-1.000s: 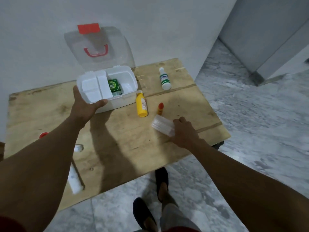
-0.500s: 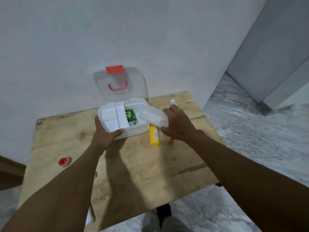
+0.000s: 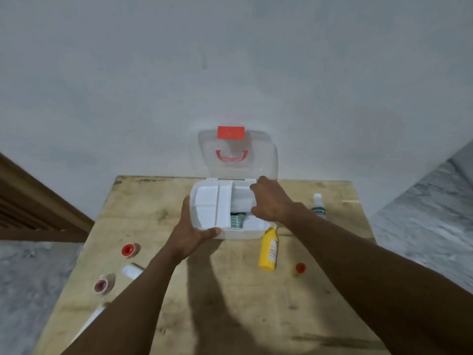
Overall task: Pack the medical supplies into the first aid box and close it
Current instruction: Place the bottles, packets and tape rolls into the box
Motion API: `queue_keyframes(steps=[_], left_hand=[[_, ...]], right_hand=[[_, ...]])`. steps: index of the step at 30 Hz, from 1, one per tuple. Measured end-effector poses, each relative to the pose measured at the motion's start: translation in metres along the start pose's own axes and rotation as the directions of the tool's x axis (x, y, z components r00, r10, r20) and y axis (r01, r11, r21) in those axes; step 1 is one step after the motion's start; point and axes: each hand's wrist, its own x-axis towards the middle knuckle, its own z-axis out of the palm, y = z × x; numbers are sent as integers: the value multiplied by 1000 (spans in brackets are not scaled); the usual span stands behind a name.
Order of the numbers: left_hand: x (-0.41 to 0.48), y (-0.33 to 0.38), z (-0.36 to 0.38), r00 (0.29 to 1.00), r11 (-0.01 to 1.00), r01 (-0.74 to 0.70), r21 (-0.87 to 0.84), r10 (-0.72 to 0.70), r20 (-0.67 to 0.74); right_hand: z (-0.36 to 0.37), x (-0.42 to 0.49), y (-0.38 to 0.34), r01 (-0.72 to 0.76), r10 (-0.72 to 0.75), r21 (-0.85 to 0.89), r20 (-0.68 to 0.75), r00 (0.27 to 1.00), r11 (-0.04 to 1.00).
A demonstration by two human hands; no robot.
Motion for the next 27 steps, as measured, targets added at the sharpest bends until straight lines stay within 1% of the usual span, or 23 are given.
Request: queue_keyframes(steps=[6, 9, 12, 14, 16, 19, 24, 26, 27], left_hand=[[-1, 0, 0, 1000, 999, -29, 20, 29, -12], [1, -3, -2, 998, 997, -59, 40, 60, -14], [1, -5, -2, 997, 997, -59, 41, 61, -40], [1, -4, -2, 995, 997, -71, 41, 74, -70], [1, -4, -2, 993, 995, -87, 41, 90, -76], [2, -6, -3, 991, 993, -110, 34, 112, -71], [5, -7, -5, 990, 990, -133, 40, 135, -46], [8, -11, -6, 988, 987, -148, 62, 150, -33], [9, -12, -6, 990, 988, -131, 79, 134, -37]], right_hand=[[26, 22, -4, -48, 49, 98, -13, 999, 994], [36, 28, -19, -79, 83, 186, -14, 996, 979], [42, 30, -37, -112, 134, 263, -66, 989, 958], [44, 31, -42, -147, 194, 345, -104, 976, 927], [48, 29, -45, -154, 241, 415, -168, 956, 897], [51, 25, -49, -164, 269, 402, -219, 938, 901], [43, 21, -51, -193, 262, 368, -145, 954, 909], [39, 19, -51, -215, 277, 353, -134, 952, 910], [36, 17, -50, -218, 283, 352, -144, 948, 910]])
